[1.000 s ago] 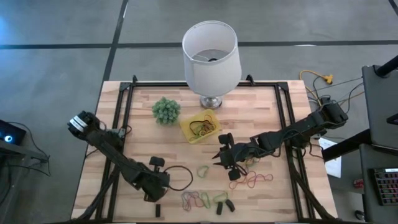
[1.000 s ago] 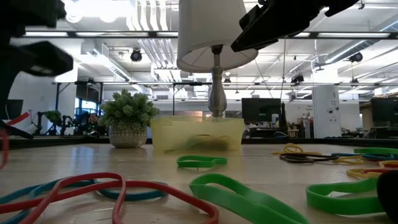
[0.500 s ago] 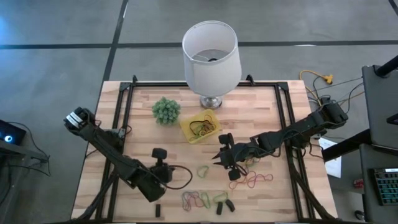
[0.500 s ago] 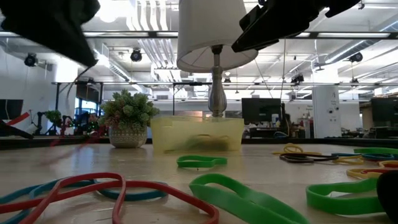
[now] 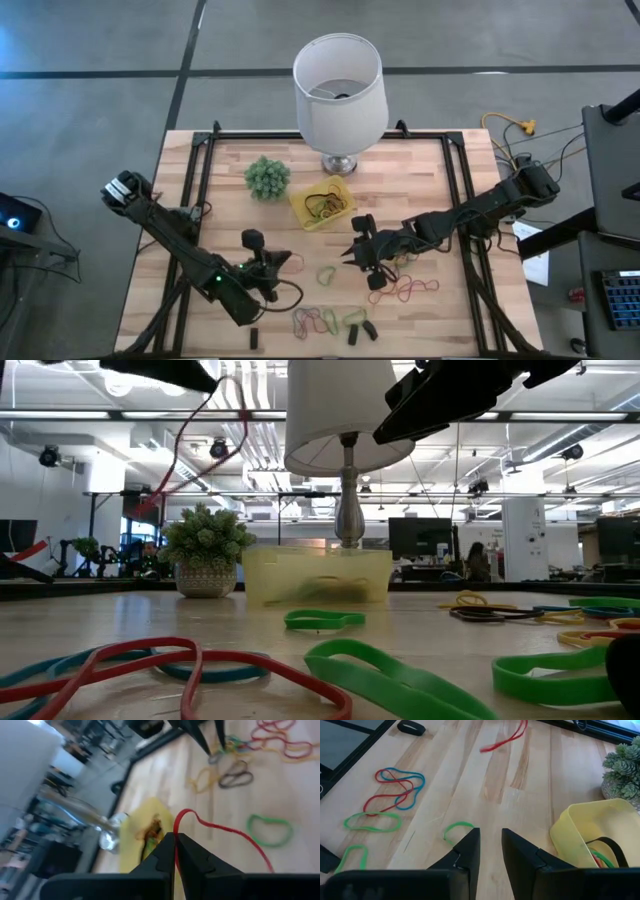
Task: Pick and place rubber bands into bin
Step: Put the red rubber band into the yellow bin
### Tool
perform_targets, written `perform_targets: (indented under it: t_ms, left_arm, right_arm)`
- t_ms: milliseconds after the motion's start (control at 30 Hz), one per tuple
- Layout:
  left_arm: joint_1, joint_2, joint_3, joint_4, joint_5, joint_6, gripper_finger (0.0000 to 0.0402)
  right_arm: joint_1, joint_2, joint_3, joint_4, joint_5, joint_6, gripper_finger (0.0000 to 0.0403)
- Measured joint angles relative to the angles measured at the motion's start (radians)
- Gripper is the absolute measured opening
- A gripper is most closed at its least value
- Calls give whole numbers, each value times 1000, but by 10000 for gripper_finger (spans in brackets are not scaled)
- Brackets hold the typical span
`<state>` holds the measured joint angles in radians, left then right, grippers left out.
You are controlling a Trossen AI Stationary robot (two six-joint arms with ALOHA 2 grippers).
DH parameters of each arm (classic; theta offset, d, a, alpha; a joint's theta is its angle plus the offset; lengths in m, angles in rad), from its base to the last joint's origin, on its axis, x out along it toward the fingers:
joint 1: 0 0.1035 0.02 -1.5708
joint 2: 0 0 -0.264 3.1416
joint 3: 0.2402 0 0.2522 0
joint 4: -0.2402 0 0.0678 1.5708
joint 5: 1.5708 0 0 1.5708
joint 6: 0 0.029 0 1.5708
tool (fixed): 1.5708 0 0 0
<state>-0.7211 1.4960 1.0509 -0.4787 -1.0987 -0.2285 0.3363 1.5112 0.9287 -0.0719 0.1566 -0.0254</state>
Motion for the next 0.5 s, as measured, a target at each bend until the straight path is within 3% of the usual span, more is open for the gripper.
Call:
perform_targets:
  t_ms: [267, 500]
  left_arm:
    - [80, -12, 3, 118, -42, 138, 0]
    - [218, -13, 1, 131, -39, 193, 0]
  right_arm:
    - [0, 0, 0, 0, 0, 1, 76]
    - [0, 0, 0, 0, 0, 5, 72]
